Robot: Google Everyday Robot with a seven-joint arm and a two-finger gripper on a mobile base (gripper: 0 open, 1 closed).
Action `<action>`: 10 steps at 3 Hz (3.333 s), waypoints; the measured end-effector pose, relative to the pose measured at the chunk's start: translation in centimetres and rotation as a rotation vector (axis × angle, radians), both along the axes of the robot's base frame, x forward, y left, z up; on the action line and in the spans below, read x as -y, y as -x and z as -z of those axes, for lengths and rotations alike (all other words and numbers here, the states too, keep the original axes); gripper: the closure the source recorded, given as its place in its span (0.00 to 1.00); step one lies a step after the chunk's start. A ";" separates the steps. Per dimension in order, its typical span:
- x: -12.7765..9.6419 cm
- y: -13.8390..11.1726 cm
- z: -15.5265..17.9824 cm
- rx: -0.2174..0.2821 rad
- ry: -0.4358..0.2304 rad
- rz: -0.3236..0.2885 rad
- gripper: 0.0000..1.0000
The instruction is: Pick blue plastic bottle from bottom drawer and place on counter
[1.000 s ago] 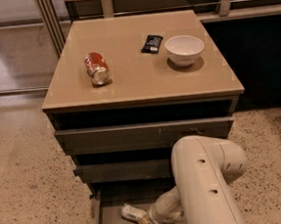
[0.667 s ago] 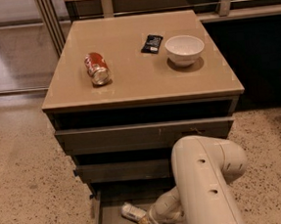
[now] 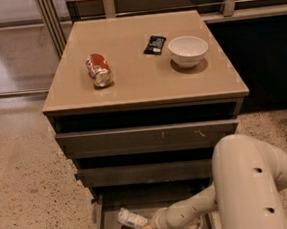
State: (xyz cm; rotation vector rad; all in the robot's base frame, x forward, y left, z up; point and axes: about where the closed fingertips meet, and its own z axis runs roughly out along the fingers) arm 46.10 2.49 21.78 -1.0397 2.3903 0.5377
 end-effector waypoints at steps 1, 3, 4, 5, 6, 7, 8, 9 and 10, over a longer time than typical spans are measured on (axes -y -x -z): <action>0.8 2.8 -6.1 0.088 -0.057 -0.001 1.00; 2.7 9.7 -17.4 0.269 -0.077 -0.007 1.00; 2.7 9.6 -17.4 0.269 -0.077 -0.007 1.00; 3.3 9.1 -17.8 0.293 -0.083 -0.016 1.00; 5.0 8.8 -20.6 0.339 -0.074 -0.022 1.00; 8.0 7.1 -27.6 0.463 -0.016 -0.011 1.00; 10.4 6.4 -31.8 0.542 0.029 0.009 1.00; 12.5 6.5 -36.6 0.652 0.088 0.050 1.00; 12.5 6.5 -36.7 0.652 0.088 0.049 1.00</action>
Offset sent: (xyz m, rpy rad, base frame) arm -0.1123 -0.0294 0.2026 0.1055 -0.3112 0.0189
